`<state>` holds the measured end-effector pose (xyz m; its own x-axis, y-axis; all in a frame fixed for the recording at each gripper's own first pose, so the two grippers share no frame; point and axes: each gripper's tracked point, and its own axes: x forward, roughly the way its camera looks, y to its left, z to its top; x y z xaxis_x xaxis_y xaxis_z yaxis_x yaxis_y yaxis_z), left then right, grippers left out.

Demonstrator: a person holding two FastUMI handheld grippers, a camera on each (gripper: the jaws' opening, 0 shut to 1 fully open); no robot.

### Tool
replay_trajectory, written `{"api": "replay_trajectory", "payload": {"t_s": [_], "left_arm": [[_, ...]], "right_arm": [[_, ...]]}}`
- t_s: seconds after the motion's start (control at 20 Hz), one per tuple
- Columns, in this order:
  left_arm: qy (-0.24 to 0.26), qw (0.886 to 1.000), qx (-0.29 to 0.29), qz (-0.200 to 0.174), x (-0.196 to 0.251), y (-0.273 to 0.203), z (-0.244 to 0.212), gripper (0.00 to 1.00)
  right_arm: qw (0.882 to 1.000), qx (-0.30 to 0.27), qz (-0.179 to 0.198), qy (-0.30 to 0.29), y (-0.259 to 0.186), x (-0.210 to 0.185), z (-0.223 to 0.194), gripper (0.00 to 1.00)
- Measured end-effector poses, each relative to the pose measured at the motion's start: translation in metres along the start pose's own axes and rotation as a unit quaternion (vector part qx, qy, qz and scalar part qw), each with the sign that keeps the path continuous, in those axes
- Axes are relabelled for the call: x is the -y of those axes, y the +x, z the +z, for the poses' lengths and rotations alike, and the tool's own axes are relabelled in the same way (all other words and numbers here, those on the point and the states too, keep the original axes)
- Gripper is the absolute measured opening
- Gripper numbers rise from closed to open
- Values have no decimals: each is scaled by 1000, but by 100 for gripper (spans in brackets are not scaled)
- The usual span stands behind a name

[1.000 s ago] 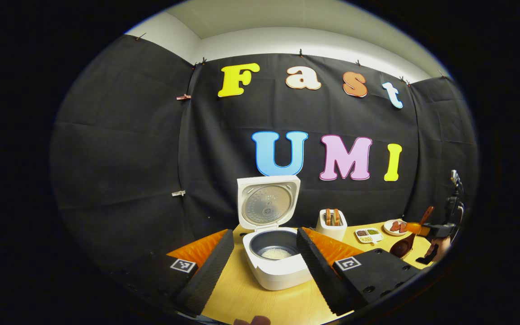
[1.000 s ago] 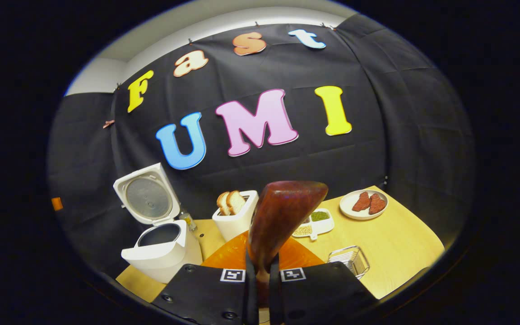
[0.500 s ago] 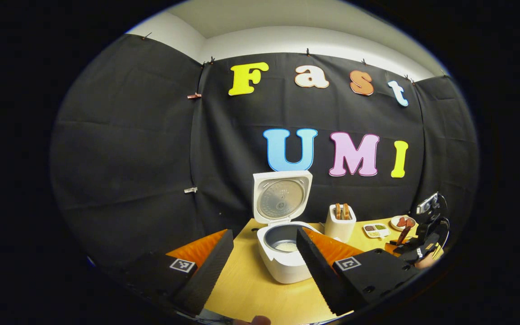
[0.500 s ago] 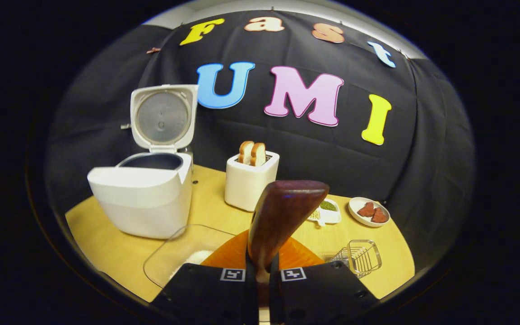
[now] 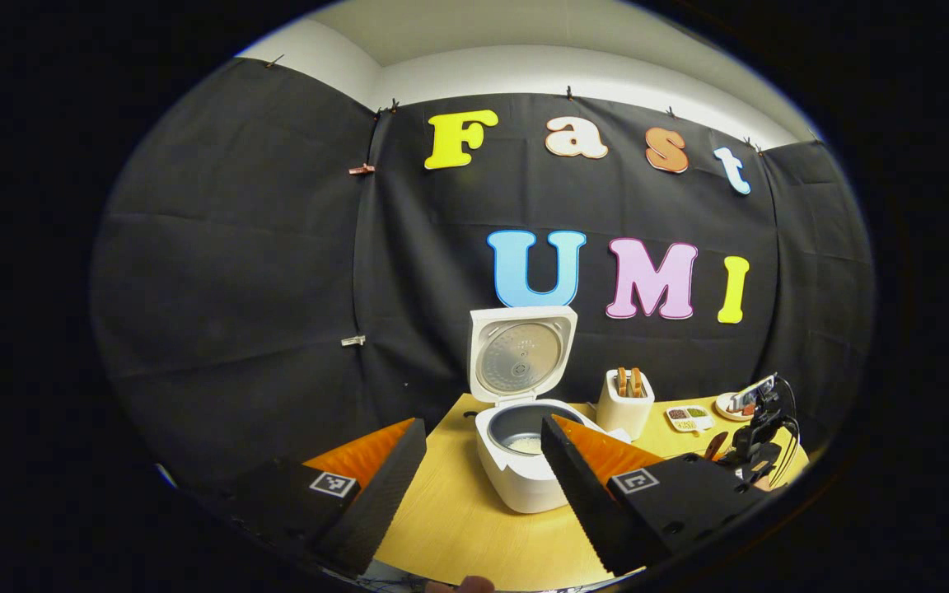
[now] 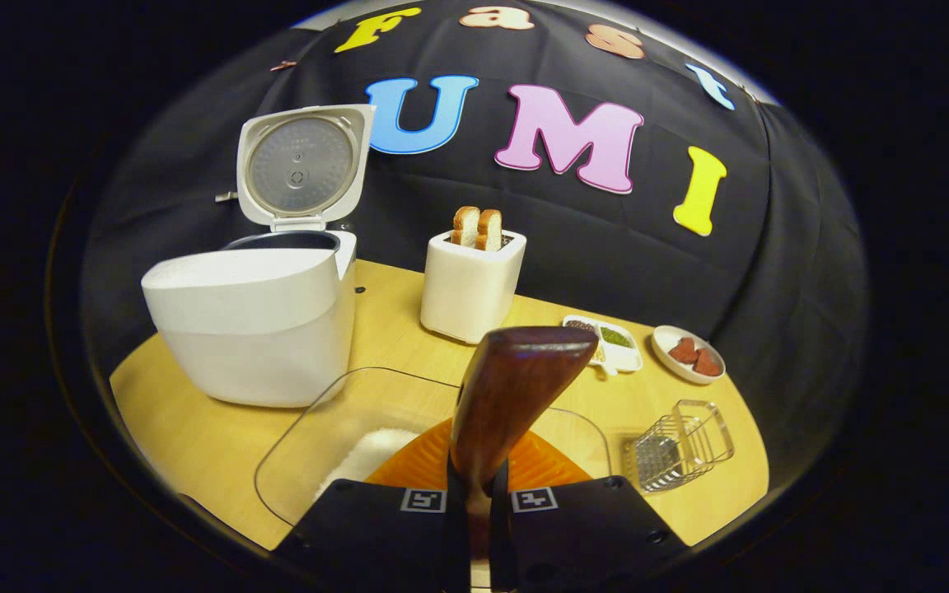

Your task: Close the left gripper, press the button to open the rice cooker; take a wooden spoon from the chopstick holder with the right hand, scoop a spoonful of rice and pour it into the rice cooker, then put the wooden spoon back into the chopstick holder.

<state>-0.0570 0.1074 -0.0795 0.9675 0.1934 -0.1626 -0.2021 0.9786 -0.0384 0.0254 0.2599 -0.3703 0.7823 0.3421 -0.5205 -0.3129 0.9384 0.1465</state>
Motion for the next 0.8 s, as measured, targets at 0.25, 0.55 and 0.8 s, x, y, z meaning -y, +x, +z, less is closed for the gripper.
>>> {"api": "replay_trajectory", "payload": {"t_s": [0.25,0.55,0.8], "left_arm": [[2,1000,-2,6,-8,-1,-2,96],[-2,1000,-4,13,-14,-4,-3,97],[-3,1000,-3,13,-11,-4,-1,96]], "right_arm": [[989,-23,9,143,5,-17,-1,14],[954,-42,28,294,8,-9,-4,14],[941,-33,35,334,0,7,2,13]]}}
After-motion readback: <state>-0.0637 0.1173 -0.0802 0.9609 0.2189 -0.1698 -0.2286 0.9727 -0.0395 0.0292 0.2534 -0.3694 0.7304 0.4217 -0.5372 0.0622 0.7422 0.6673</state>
